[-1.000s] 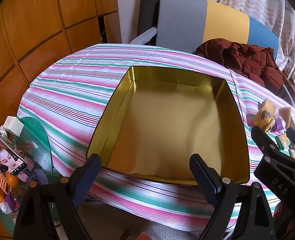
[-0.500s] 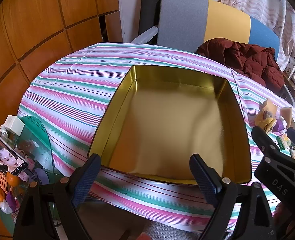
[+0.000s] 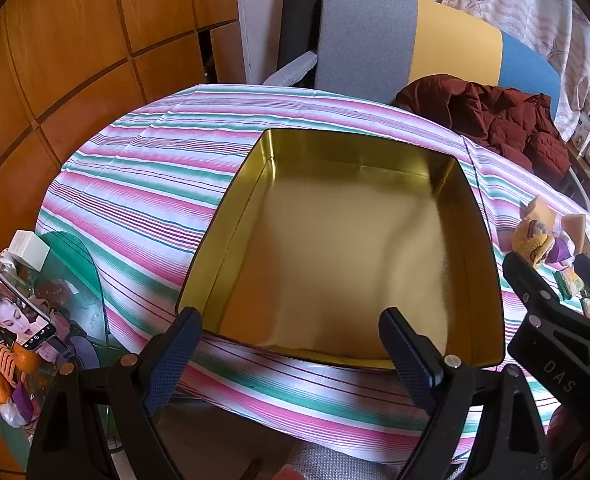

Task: Organize objects

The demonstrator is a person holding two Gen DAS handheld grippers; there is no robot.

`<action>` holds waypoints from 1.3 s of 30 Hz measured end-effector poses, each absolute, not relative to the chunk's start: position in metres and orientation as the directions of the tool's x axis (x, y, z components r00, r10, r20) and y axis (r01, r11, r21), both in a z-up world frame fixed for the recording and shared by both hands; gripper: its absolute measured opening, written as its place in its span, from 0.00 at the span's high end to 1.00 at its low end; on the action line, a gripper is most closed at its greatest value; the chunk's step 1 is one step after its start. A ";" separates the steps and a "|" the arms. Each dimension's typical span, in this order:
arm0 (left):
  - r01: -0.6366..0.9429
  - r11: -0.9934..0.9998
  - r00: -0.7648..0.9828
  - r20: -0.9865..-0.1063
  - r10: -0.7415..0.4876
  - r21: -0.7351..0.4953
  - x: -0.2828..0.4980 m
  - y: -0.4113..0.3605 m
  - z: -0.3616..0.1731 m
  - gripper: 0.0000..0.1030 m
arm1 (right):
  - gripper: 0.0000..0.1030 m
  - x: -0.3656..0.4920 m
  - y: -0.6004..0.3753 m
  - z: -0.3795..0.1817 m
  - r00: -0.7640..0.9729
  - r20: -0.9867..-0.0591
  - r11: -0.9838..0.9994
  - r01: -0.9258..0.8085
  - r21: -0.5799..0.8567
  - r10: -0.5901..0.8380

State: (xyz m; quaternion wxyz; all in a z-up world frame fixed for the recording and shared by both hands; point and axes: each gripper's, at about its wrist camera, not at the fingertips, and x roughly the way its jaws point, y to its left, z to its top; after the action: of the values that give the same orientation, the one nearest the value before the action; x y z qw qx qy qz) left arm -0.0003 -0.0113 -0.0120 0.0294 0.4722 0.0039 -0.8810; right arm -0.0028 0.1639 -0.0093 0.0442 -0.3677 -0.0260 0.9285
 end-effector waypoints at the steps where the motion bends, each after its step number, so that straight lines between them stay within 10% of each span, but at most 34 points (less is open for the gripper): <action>1: 0.055 -0.998 -0.551 -0.833 -0.048 0.022 0.000 -0.011 -0.012 0.11 | 0.00 -0.002 0.164 -0.009 -0.726 -0.680 -0.995 -0.063 -0.080 0.100; 39: -0.214 -0.976 -0.590 -0.801 0.107 0.027 0.021 0.109 -0.010 0.11 | 0.00 0.019 0.312 -0.040 -0.644 -0.711 -0.942 -0.326 -0.081 0.284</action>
State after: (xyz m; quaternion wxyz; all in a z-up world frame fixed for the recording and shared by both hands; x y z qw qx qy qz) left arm 0.0213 0.1090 -0.0096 -0.0904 0.4439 -0.0604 -0.8895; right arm 0.0189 0.3124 -0.0400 0.1681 -0.3870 0.0270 0.9062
